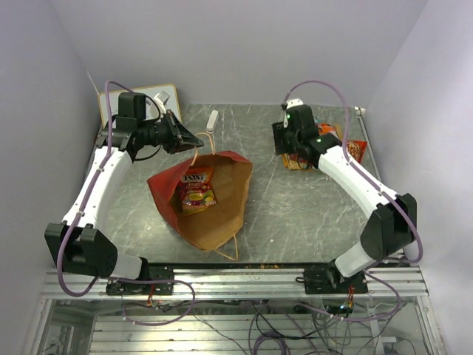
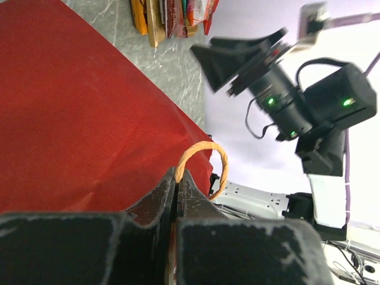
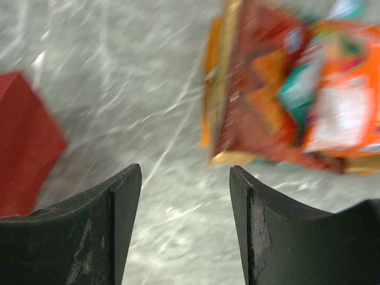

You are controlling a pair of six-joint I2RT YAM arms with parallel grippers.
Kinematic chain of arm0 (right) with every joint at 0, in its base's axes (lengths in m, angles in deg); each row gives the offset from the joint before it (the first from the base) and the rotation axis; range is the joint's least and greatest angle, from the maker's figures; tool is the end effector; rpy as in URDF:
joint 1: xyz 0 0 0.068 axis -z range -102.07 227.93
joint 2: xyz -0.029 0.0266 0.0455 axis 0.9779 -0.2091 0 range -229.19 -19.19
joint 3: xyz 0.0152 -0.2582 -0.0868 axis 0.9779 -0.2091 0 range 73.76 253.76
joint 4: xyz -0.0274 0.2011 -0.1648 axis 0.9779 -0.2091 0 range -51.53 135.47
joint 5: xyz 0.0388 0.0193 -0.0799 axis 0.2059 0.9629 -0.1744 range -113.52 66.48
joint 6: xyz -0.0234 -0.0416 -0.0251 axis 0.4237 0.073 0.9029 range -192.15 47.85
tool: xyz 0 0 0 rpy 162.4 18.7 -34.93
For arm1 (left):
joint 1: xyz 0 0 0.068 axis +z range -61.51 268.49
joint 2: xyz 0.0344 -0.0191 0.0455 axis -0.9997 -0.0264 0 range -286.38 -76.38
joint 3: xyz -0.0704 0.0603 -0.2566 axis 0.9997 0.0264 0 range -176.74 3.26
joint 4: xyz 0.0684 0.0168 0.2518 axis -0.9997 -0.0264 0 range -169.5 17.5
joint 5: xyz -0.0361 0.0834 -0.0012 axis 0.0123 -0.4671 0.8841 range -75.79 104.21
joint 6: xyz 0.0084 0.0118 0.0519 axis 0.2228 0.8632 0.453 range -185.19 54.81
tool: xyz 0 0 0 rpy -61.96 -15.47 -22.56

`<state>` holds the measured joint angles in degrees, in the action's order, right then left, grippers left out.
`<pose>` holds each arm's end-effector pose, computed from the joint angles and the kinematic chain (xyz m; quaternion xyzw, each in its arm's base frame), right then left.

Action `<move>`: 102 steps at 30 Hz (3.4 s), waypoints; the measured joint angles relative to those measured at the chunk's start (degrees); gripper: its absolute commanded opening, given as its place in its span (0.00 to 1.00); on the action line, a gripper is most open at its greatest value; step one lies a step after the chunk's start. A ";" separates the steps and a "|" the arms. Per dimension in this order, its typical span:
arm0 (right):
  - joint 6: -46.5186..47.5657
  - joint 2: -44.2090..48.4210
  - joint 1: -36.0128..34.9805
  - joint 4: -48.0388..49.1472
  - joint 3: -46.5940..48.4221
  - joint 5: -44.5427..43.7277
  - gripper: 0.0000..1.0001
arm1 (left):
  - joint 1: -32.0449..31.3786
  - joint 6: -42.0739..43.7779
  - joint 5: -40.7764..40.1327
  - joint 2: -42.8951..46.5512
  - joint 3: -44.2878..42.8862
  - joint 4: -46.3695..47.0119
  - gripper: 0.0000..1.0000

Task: Take the snacks out of the paper bag

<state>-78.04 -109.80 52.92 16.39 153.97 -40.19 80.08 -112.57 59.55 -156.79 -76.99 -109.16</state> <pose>0.3287 0.1420 0.3236 -0.0877 0.8927 -0.0140 0.4418 0.2935 -0.0689 0.3738 -0.1126 0.8354 -0.4978 0.2038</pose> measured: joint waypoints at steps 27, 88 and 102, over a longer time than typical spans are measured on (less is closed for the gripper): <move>12.04 33.92 -30.67 12.87 -22.45 35.15 0.51 | 0.00 -3.63 -0.07 9.18 8.48 5.14 0.07; 40.41 -25.66 -38.05 53.33 -17.84 11.50 0.03 | 0.00 -0.02 0.50 8.44 7.04 -5.70 0.07; 39.10 -16.00 -38.25 47.45 -21.86 15.37 0.00 | 0.00 -0.09 0.17 7.80 3.58 -5.14 0.07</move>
<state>-38.94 -125.80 14.67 63.85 132.11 -24.82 80.08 -112.66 59.73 -148.98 -73.40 -114.30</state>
